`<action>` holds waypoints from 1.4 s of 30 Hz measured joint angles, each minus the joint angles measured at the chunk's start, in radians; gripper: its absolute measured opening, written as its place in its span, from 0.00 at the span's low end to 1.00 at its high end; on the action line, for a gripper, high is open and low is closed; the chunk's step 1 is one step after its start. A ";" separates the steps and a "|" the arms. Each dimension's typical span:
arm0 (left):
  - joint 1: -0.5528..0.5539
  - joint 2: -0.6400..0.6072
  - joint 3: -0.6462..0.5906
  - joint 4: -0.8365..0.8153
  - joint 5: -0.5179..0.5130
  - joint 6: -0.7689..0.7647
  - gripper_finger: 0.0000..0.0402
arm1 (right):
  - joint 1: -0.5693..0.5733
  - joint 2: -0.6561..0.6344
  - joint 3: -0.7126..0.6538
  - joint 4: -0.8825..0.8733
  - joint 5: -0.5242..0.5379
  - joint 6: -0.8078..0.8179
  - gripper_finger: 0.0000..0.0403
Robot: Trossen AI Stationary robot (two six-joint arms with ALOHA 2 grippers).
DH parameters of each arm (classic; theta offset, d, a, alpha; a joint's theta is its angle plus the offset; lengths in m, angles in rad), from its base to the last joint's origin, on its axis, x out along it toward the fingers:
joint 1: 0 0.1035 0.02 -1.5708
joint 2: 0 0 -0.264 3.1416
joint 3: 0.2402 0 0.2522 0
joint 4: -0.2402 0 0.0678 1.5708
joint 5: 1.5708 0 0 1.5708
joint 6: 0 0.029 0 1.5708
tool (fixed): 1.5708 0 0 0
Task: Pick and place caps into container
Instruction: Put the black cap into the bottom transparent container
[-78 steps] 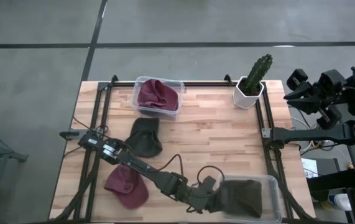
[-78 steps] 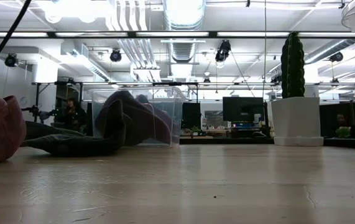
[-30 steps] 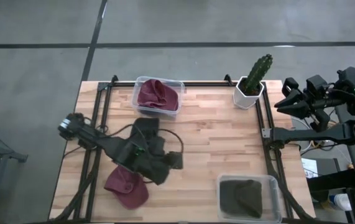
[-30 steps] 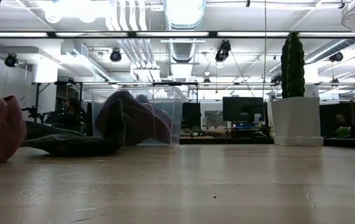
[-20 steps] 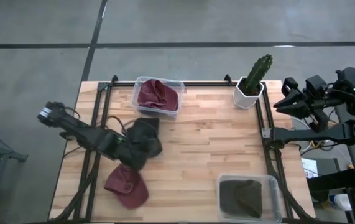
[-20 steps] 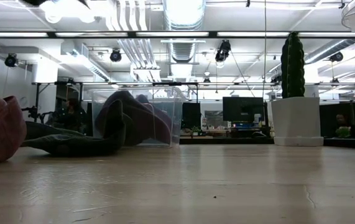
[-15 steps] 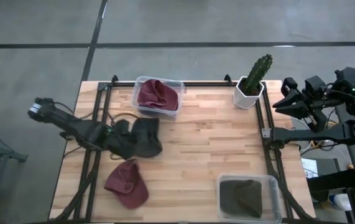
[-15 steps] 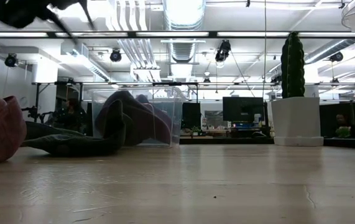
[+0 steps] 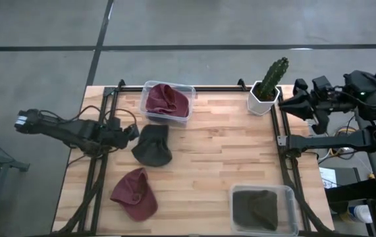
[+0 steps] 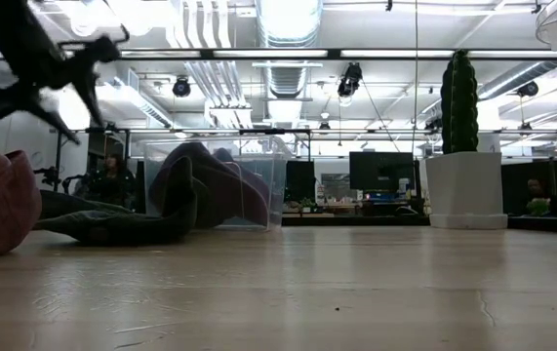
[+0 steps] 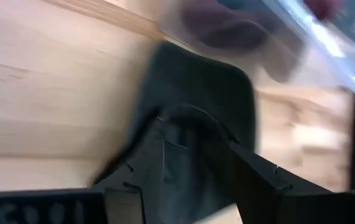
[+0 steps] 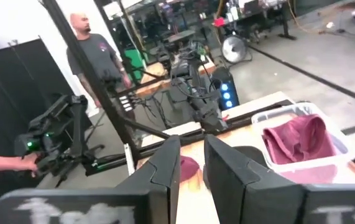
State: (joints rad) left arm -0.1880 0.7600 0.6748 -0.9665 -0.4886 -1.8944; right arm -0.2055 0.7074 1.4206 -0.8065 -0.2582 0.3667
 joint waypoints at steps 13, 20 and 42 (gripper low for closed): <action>0.146 -0.016 -0.198 0.265 0.064 0.175 0.40 | 0.000 0.087 -0.019 0.059 -0.001 0.019 0.17; 0.191 -0.007 -0.229 0.268 0.062 0.186 0.40 | 0.000 0.095 -0.019 0.137 -0.003 0.023 0.17; 0.232 0.086 -0.369 0.505 0.163 0.223 0.40 | 0.000 0.128 -0.025 0.166 -0.001 0.020 0.17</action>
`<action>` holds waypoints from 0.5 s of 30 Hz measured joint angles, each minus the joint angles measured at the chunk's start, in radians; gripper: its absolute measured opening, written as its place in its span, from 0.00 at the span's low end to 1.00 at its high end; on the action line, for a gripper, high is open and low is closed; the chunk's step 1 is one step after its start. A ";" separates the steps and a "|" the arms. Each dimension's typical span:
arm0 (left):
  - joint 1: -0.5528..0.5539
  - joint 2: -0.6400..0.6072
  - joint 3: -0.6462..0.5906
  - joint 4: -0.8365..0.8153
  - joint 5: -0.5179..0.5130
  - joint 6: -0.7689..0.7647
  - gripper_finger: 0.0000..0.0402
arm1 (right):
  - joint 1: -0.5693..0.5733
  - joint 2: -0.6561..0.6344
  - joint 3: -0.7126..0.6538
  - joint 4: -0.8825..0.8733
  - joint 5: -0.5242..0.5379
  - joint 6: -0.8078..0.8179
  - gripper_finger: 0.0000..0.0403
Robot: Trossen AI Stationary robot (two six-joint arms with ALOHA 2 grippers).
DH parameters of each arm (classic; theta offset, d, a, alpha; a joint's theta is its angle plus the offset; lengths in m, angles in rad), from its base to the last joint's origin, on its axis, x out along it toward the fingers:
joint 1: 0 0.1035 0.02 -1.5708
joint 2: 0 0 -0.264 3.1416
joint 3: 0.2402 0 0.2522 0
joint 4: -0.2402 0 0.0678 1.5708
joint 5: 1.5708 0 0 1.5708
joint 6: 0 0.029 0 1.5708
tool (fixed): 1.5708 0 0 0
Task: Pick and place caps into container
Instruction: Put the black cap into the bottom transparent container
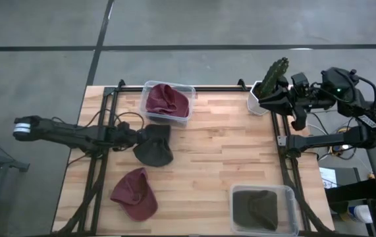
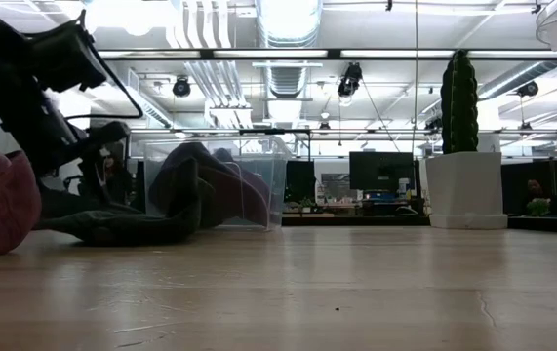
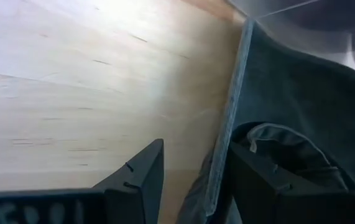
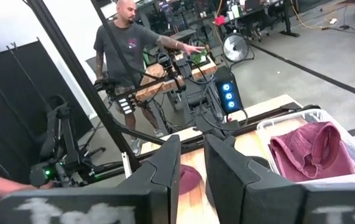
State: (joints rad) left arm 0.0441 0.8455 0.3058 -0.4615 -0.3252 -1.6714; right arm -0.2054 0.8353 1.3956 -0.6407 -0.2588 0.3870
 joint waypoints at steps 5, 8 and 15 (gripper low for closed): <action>0.001 0.045 0.000 0.009 0.018 -0.002 0.37 | 0.000 0.022 0.000 0.002 0.000 0.002 0.17; 0.003 0.067 0.000 0.044 0.025 0.009 0.27 | 0.000 0.034 -0.001 0.002 0.000 0.003 0.17; 0.009 0.069 0.002 0.177 0.041 0.052 0.03 | 0.000 0.060 -0.001 0.004 0.000 0.003 0.17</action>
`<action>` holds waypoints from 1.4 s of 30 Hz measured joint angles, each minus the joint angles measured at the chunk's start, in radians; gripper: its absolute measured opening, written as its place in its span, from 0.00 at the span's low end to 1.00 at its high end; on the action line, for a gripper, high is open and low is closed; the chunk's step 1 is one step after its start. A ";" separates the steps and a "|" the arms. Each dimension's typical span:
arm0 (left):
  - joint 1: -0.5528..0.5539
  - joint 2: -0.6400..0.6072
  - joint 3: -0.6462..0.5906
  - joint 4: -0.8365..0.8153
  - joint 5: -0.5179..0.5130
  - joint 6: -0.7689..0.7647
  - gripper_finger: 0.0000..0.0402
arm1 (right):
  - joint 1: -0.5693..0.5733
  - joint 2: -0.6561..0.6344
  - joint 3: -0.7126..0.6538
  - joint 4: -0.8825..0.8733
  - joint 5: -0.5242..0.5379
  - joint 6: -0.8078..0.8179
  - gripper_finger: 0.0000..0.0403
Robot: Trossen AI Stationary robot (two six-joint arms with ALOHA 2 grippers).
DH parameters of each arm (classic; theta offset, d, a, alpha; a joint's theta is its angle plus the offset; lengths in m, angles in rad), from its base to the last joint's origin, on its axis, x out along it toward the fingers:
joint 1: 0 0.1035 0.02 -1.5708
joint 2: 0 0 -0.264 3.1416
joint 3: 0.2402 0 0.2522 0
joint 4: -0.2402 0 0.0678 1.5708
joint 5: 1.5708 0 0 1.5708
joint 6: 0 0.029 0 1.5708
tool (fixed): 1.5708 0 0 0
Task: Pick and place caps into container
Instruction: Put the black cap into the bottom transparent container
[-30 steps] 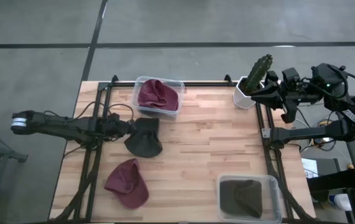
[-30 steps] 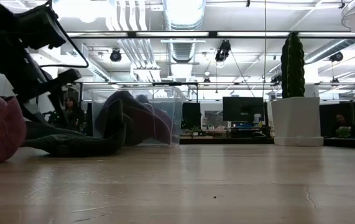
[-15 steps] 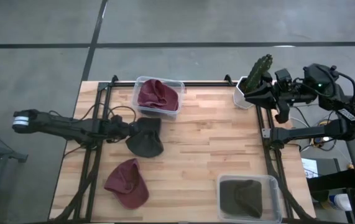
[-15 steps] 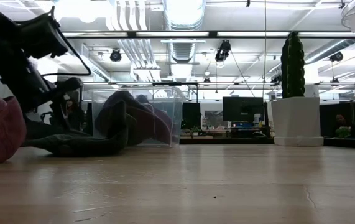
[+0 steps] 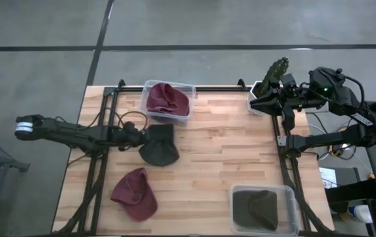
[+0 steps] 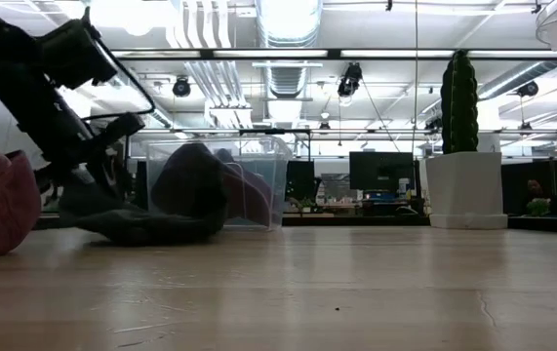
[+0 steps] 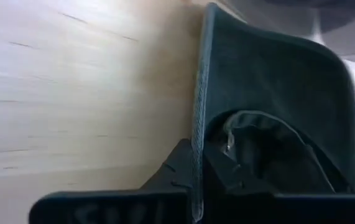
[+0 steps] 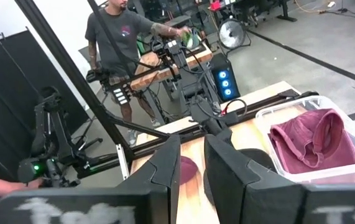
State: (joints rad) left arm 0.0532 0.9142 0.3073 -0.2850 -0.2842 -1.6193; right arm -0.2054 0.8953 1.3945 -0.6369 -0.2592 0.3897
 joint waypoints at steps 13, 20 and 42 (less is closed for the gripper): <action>-0.069 -0.057 0.229 0.152 0.060 0.135 0.02 | 0.000 0.017 0.000 0.010 -0.001 0.048 0.17; -0.077 -0.004 0.448 0.056 -0.163 0.346 0.02 | 0.000 0.044 0.000 0.011 0.026 0.197 0.17; -0.084 0.263 0.860 0.038 -0.383 0.770 0.02 | -0.016 0.336 0.022 0.149 0.063 0.352 0.51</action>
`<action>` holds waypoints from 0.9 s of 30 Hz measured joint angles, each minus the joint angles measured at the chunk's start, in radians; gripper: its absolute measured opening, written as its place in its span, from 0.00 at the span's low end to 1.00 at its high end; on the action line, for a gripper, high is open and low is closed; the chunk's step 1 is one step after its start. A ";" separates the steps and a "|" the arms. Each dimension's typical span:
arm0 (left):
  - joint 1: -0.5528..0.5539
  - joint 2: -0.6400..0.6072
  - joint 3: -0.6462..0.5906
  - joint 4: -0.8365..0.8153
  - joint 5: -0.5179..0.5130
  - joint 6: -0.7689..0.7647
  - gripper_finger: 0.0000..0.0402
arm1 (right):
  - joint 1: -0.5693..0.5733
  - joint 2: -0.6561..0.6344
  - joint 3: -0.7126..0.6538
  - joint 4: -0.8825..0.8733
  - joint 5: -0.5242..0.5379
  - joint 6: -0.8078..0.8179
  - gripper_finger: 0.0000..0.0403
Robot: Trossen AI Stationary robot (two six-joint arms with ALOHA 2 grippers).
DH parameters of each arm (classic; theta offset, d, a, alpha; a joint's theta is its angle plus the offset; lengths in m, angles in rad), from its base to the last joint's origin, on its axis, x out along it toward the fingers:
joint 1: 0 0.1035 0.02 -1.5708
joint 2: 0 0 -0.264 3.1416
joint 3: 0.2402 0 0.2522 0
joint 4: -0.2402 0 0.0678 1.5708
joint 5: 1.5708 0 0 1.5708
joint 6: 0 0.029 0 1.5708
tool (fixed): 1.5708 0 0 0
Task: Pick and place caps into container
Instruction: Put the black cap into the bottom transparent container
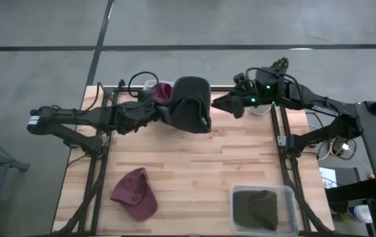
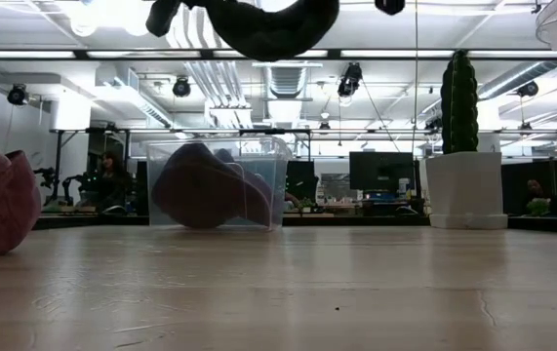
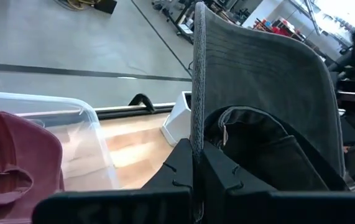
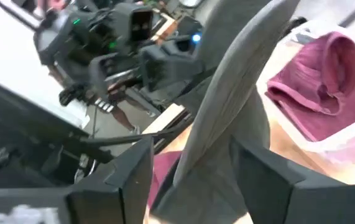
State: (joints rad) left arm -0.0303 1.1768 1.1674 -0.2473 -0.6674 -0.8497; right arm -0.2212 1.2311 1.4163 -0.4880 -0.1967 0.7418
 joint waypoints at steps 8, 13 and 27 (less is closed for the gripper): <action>-0.007 0.023 0.010 0.003 -0.004 -0.021 0.02 | -0.001 0.064 0.001 -0.007 0.038 0.015 0.53; -0.015 0.012 0.012 0.004 -0.005 -0.035 0.02 | -0.002 0.080 0.001 -0.002 0.041 -0.015 0.46; -0.022 0.004 0.009 0.007 0.015 -0.041 0.07 | -0.005 0.064 0.001 -0.011 0.061 -0.097 0.03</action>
State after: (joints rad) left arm -0.0524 1.1803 1.1767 -0.2401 -0.6526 -0.8909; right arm -0.2260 1.2953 1.4170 -0.4988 -0.1356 0.6446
